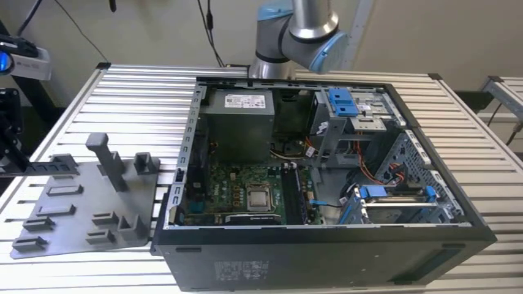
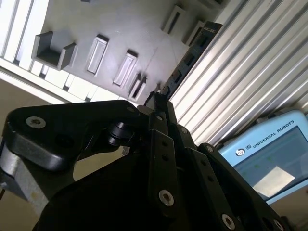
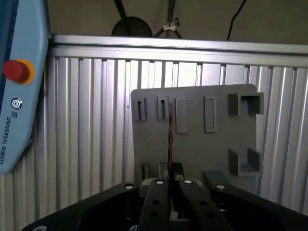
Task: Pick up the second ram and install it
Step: 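Pick up the second ram and move it above second insertion slot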
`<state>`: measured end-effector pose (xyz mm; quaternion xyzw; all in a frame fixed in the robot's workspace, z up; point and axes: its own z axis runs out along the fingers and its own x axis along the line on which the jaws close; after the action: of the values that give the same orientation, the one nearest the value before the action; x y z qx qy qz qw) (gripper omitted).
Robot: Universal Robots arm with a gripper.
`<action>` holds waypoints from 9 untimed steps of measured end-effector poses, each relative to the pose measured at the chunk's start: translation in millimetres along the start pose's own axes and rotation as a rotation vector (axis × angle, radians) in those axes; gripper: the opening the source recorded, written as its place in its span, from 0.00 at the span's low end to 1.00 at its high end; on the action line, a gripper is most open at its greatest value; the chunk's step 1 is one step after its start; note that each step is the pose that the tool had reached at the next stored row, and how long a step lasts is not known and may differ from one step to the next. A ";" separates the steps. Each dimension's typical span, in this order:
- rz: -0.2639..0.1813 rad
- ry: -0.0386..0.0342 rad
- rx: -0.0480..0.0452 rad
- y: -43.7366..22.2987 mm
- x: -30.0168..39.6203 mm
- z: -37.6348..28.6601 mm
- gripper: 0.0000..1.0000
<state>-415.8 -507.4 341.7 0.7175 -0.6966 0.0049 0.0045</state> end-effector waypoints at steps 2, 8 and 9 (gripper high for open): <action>0.000 -0.0001 0.0000 0.0 -0.4 -3.0 0.14; 0.000 0.0000 0.0000 0.0 -0.6 -13.1 0.14; 0.000 0.0000 0.0000 0.0 -0.6 -15.2 0.14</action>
<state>-415.9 -506.5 356.9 0.7174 -0.6966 0.0049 0.0045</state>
